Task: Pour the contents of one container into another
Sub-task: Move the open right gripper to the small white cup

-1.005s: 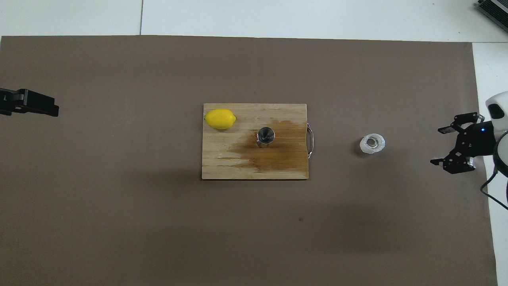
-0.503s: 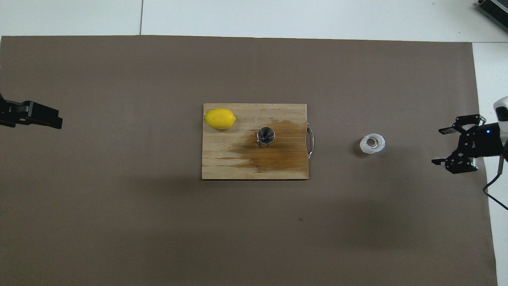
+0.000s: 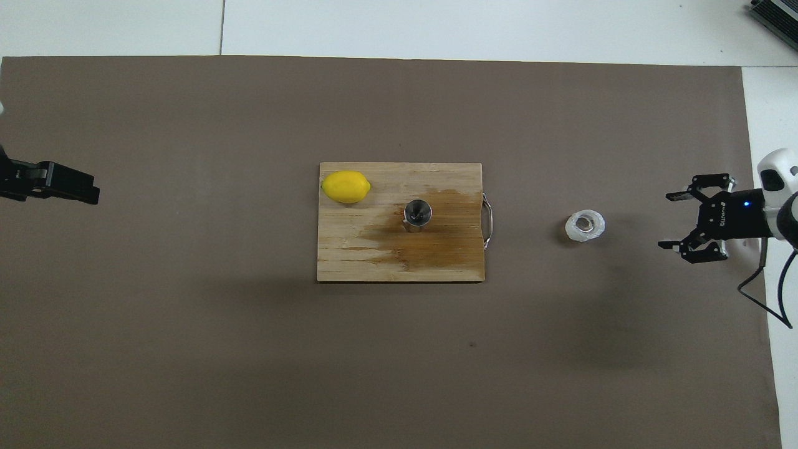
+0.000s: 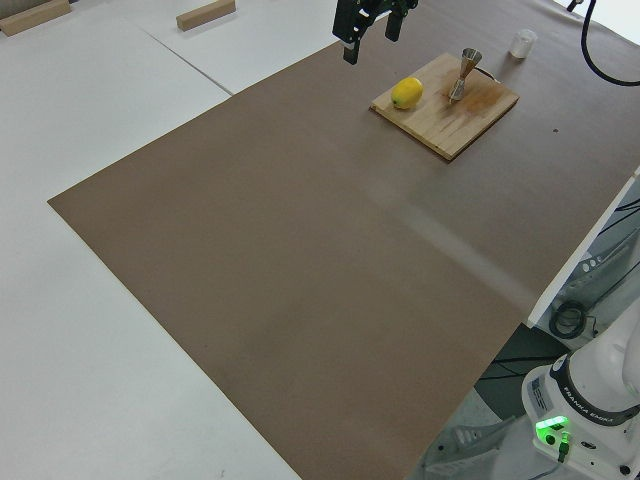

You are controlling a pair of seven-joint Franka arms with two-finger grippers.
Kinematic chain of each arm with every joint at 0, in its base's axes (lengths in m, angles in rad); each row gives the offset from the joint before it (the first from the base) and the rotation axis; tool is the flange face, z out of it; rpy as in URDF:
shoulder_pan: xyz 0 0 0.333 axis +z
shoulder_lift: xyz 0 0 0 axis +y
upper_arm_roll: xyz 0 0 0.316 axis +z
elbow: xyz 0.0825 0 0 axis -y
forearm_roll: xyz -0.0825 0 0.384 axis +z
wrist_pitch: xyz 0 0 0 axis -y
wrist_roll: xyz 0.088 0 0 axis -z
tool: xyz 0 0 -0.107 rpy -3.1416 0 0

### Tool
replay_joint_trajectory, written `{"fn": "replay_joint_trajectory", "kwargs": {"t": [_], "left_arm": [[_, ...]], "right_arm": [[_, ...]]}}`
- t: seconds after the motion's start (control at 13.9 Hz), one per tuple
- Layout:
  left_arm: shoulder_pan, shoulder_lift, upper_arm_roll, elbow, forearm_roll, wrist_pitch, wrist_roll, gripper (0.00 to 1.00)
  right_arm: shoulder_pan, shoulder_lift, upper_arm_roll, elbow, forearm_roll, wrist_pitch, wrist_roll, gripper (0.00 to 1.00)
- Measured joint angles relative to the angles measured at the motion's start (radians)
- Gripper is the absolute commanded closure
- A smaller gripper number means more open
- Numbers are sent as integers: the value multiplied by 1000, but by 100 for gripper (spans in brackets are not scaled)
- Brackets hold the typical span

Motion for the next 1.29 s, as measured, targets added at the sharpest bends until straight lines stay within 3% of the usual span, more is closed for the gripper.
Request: {"fn": "replay_joint_trajectory", "kwargs": {"t": [0.29,0.72,1.29], "left_arm": [[0,-1,0,-1,0,0,0,0],[0,-1,1,-1,0,0,0,0],[1,-2,4,-2,0,0,0,0]], "right_arm": [[-2,49,0,-2,155,-75,-149,0],[-30,232,4,24,375,-130,-453,0],[15,257,21,17,469,-151,-488,0]]}}
